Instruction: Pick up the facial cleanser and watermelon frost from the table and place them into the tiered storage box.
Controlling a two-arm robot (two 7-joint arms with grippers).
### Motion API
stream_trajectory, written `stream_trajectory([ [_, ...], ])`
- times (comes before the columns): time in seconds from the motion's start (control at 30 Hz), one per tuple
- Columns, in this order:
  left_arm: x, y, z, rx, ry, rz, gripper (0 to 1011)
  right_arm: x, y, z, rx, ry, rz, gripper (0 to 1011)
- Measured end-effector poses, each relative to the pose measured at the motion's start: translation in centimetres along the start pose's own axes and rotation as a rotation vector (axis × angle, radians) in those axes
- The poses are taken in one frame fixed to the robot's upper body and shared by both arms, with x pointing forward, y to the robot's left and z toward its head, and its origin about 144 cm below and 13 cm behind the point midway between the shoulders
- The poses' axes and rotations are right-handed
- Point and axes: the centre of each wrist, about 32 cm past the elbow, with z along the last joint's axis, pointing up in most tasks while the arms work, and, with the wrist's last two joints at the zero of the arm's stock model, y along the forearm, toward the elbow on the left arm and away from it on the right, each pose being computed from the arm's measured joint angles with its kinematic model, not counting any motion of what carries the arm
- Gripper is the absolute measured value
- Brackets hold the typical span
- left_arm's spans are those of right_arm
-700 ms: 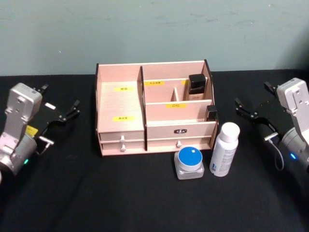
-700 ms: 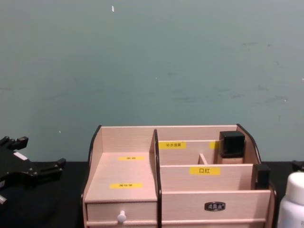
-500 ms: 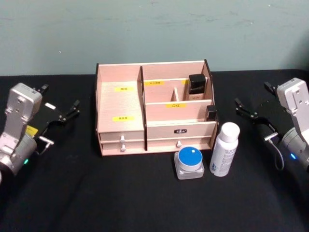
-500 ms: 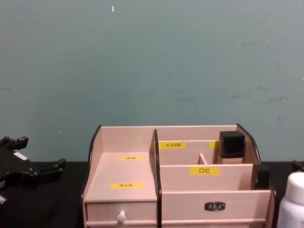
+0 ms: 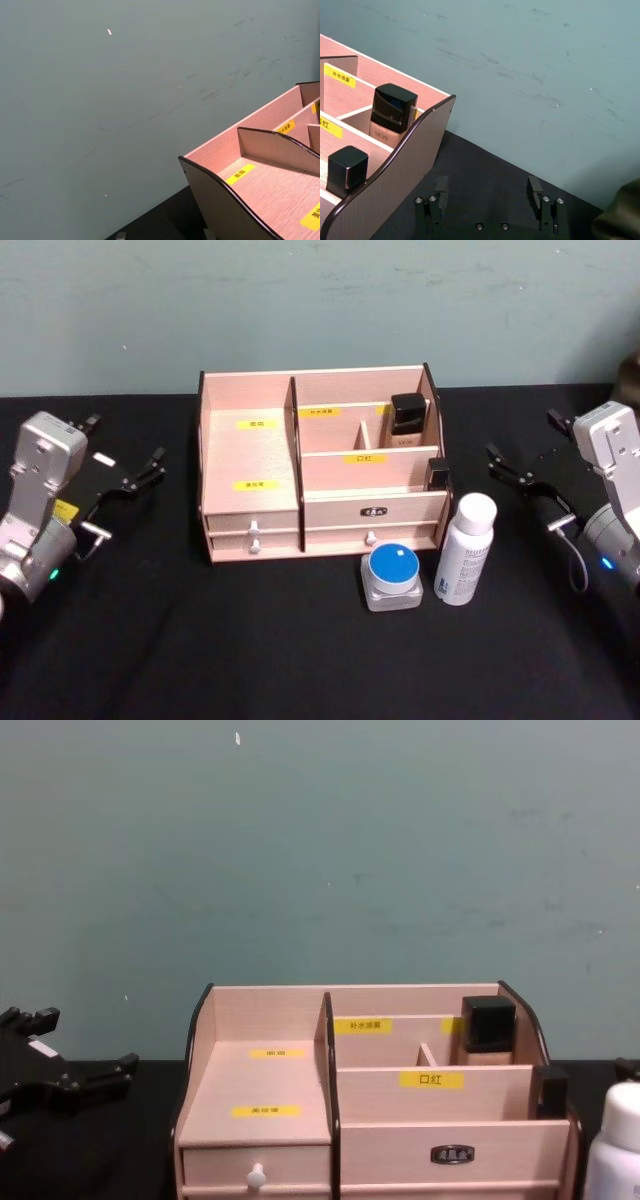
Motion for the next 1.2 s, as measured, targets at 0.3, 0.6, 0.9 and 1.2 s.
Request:
stream_trajectory([
  [0.3, 0.00, 0.00, 0.00, 0.000, 0.000, 0.000, 1001, 0.00, 0.00, 0.00, 0.000, 0.000, 0.000, 1003],
  [0.6, 0.00, 0.00, 0.00, 0.000, 0.000, 0.000, 1001, 0.00, 0.00, 0.00, 0.000, 0.000, 0.000, 1002],
  [0.9, 0.00, 0.00, 0.00, 0.000, 0.000, 0.000, 1001, 0.00, 0.00, 0.00, 0.000, 0.000, 0.000, 1003],
  [1.2, 0.00, 0.00, 0.00, 0.000, 0.000, 0.000, 1001, 0.17, -0.13, -0.01, -0.001, 0.004, -0.006, 1002],
])
